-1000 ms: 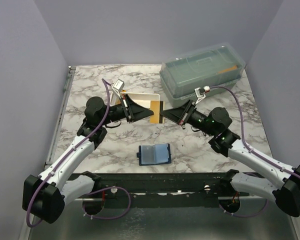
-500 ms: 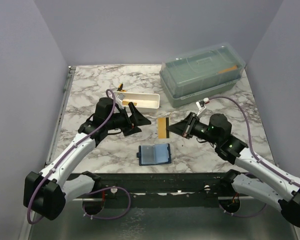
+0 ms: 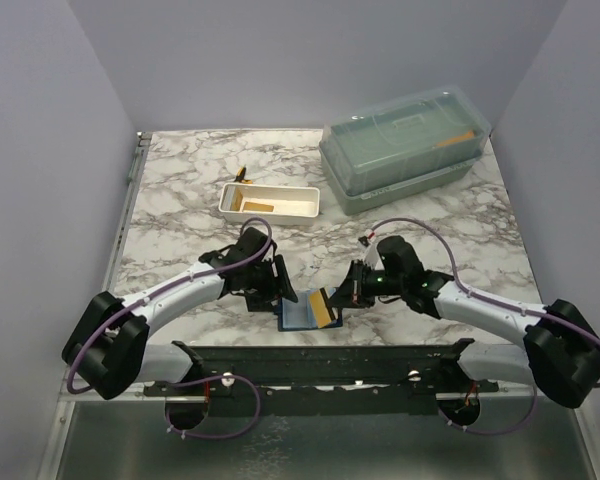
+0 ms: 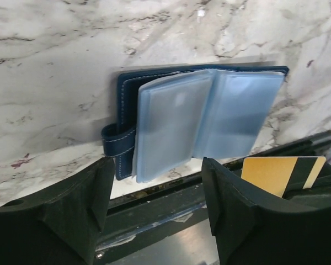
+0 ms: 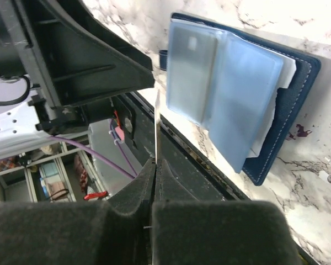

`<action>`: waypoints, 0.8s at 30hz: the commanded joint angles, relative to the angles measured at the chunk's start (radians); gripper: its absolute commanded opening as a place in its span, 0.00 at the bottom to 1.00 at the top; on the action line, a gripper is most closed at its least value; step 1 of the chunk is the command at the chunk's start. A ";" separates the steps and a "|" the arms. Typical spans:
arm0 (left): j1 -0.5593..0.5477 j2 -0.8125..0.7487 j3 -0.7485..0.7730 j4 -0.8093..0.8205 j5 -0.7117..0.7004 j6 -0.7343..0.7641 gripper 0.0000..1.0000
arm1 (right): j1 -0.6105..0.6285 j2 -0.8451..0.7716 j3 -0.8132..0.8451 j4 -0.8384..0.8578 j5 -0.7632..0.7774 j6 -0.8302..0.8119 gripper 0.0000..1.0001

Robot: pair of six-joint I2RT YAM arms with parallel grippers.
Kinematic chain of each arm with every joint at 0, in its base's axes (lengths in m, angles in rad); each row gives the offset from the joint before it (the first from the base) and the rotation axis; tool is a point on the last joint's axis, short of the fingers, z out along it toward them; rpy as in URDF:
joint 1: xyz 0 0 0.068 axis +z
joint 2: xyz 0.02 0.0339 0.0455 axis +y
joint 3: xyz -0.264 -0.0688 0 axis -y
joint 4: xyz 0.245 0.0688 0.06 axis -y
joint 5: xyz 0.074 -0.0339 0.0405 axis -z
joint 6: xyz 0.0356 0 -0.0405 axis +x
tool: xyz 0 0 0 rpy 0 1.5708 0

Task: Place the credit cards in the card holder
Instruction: Insert the credit card into the card holder.

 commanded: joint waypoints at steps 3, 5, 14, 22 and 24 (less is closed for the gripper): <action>-0.057 0.019 -0.009 -0.020 -0.163 -0.010 0.64 | 0.010 0.117 -0.025 0.107 -0.043 -0.006 0.00; -0.067 0.025 -0.015 -0.021 -0.187 -0.008 0.62 | 0.012 0.144 -0.024 0.112 -0.033 -0.007 0.00; -0.081 0.043 -0.037 -0.002 -0.256 -0.013 0.57 | 0.013 0.192 -0.021 0.114 -0.003 -0.016 0.00; -0.091 0.059 -0.059 0.024 -0.260 -0.023 0.55 | 0.013 0.239 -0.016 0.141 -0.003 -0.023 0.00; -0.092 0.061 -0.062 0.024 -0.265 -0.024 0.53 | 0.013 0.248 -0.013 0.143 -0.010 -0.032 0.00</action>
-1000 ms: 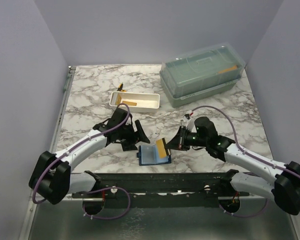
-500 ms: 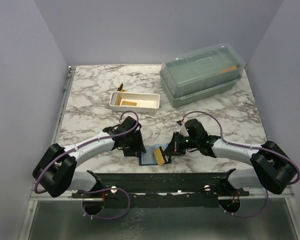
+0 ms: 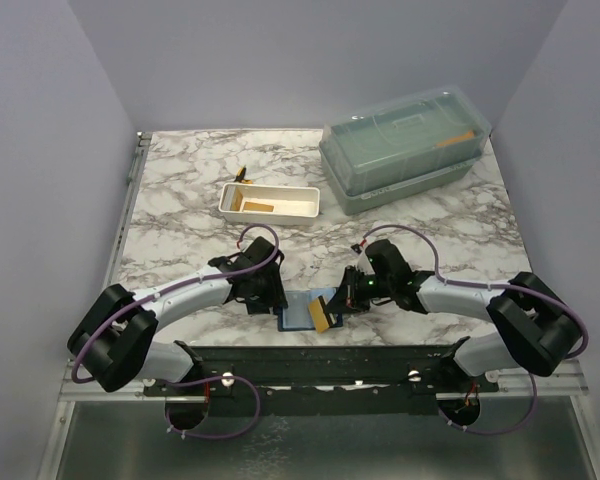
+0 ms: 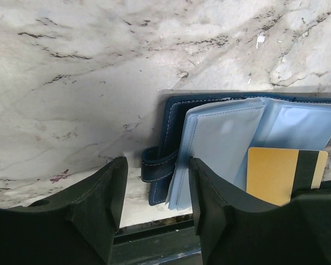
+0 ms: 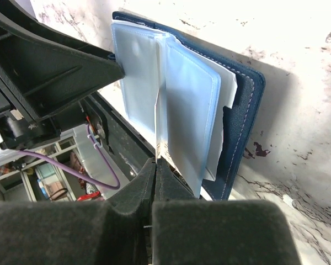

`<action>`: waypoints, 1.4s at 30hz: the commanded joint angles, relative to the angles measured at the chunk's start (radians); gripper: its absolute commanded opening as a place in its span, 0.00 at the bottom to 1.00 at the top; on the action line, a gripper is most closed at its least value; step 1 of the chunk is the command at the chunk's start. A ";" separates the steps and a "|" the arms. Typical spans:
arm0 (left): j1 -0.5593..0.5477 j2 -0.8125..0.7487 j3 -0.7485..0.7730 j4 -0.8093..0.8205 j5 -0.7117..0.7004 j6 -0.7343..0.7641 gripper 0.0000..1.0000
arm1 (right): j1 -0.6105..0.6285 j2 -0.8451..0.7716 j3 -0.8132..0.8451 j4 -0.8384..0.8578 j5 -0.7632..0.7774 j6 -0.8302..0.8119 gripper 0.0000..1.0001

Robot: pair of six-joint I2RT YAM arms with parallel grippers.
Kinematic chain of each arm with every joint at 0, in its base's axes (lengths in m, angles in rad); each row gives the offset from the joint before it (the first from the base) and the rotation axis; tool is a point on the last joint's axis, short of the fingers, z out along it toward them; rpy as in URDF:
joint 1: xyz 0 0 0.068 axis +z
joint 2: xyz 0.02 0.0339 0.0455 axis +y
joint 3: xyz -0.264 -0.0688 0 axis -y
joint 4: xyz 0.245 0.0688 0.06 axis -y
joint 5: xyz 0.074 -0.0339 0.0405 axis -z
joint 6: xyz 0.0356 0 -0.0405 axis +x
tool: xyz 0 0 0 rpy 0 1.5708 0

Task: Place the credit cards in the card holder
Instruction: Insert the credit card into the card holder.

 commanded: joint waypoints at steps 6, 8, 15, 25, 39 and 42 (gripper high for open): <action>-0.010 0.017 -0.030 0.021 -0.046 -0.020 0.48 | 0.006 0.026 -0.009 0.073 -0.015 -0.034 0.00; -0.011 0.020 -0.031 0.020 -0.046 -0.016 0.46 | 0.006 0.032 -0.011 0.076 -0.013 -0.033 0.00; -0.011 0.024 -0.033 0.021 -0.043 -0.012 0.43 | 0.005 0.072 -0.004 0.081 -0.012 -0.038 0.00; -0.010 0.020 -0.035 0.021 -0.038 -0.012 0.40 | 0.006 0.067 -0.002 0.047 0.008 -0.048 0.00; -0.010 0.016 -0.038 0.022 -0.037 -0.013 0.38 | 0.005 0.067 -0.025 0.103 -0.019 -0.040 0.00; -0.011 0.013 -0.038 0.021 -0.037 -0.013 0.38 | 0.006 0.086 -0.027 0.129 -0.028 -0.038 0.00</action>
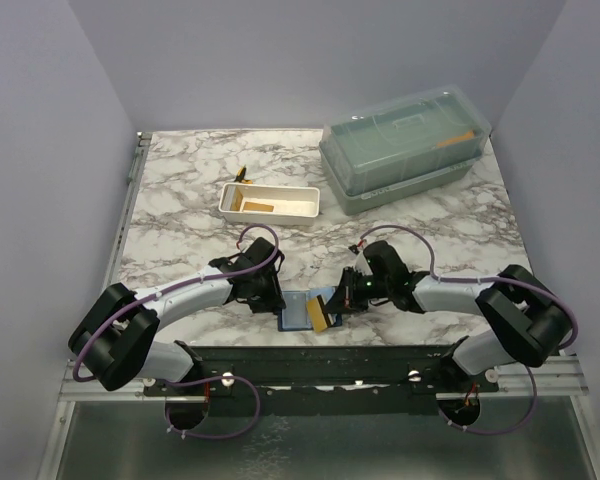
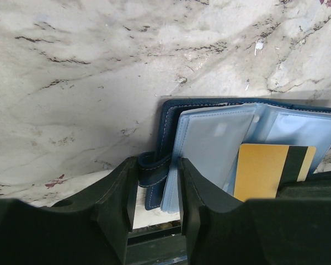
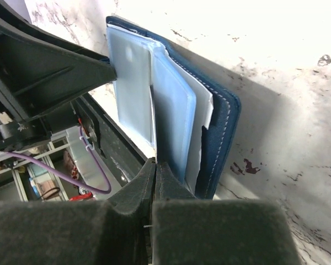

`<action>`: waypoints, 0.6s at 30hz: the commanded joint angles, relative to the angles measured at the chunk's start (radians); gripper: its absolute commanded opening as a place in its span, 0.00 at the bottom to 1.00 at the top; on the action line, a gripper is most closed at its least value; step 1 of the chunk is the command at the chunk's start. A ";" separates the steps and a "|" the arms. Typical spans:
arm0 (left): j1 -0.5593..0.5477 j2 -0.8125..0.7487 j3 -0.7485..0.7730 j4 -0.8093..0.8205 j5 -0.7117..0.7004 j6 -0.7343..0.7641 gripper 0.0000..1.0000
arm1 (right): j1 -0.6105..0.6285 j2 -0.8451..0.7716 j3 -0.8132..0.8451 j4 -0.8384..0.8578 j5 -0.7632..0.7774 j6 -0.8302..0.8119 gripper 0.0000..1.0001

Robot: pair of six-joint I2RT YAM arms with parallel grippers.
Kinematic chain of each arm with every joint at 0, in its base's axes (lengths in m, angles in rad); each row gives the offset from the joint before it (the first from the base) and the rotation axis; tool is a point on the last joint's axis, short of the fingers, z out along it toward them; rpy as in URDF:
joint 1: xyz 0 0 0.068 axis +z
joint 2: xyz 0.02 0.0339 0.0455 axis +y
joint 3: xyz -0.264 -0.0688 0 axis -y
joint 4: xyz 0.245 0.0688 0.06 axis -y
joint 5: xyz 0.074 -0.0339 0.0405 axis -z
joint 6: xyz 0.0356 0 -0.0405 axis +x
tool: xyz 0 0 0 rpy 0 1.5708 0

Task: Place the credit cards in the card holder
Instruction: Insert the credit card into the card holder.

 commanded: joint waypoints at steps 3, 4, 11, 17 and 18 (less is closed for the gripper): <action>-0.008 0.006 -0.025 -0.010 -0.032 0.004 0.38 | 0.006 0.044 -0.019 0.066 -0.028 -0.010 0.00; -0.008 0.006 -0.024 -0.010 -0.031 0.005 0.38 | 0.006 0.050 -0.018 0.067 -0.027 -0.010 0.00; -0.009 0.010 -0.025 -0.008 -0.023 0.001 0.36 | 0.006 0.077 -0.005 0.083 -0.012 -0.007 0.00; -0.009 0.004 -0.044 0.010 -0.003 -0.014 0.34 | 0.006 0.102 -0.005 0.153 0.021 -0.006 0.00; -0.011 0.003 -0.047 0.015 -0.002 -0.016 0.34 | 0.006 0.104 -0.005 0.161 0.029 -0.009 0.00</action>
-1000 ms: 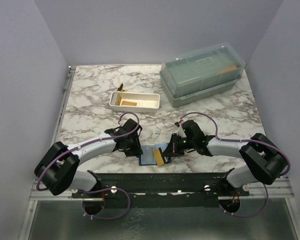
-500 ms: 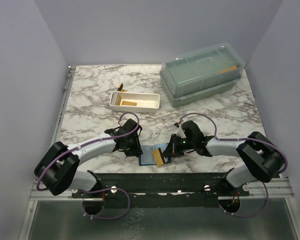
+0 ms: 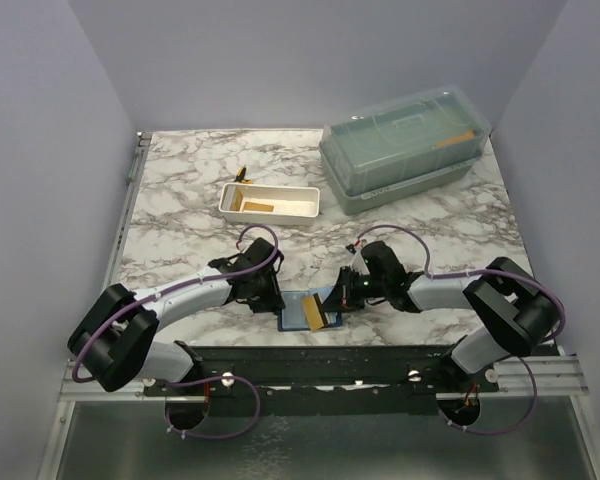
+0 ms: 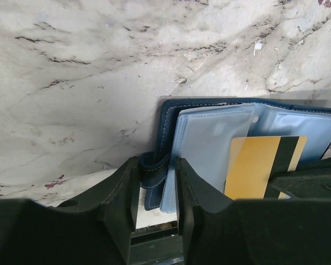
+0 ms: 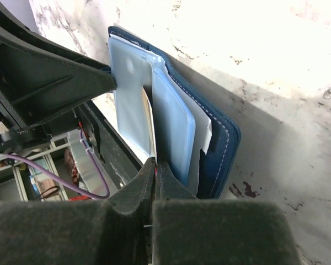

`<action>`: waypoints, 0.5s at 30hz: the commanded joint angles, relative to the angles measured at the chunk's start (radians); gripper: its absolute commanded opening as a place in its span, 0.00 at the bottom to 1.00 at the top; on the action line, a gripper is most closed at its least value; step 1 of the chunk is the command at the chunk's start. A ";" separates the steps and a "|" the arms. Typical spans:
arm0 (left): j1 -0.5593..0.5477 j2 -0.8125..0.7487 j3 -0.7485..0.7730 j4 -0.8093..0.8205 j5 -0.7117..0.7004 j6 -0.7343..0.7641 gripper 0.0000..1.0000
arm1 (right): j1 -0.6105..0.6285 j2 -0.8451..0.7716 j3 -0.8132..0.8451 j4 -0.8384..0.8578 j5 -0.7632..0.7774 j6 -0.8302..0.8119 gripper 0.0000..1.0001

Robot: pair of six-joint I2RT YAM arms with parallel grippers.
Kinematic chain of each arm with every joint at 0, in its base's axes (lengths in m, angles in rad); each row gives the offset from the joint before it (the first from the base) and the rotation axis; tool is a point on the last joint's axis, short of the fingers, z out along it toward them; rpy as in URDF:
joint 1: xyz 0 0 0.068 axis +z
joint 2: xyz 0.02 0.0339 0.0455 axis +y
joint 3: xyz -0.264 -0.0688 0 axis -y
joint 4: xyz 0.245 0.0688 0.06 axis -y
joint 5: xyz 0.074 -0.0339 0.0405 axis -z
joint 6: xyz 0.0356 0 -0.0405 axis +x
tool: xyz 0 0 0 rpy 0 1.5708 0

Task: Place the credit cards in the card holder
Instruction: Insert the credit card into the card holder.

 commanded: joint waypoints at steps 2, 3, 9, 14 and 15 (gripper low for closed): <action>-0.011 -0.001 -0.052 0.017 -0.003 -0.022 0.33 | 0.005 0.024 0.003 0.055 0.066 -0.017 0.00; -0.011 -0.004 -0.056 0.022 -0.001 -0.027 0.33 | 0.005 0.022 0.005 0.057 0.075 -0.023 0.00; -0.012 -0.020 -0.079 0.049 0.011 -0.048 0.31 | 0.006 0.039 -0.006 0.110 0.099 -0.024 0.00; -0.014 -0.030 -0.094 0.068 0.020 -0.058 0.30 | 0.012 0.064 -0.028 0.176 0.096 -0.007 0.00; -0.013 -0.030 -0.095 0.069 0.020 -0.058 0.29 | 0.011 0.070 -0.029 0.180 0.093 -0.008 0.00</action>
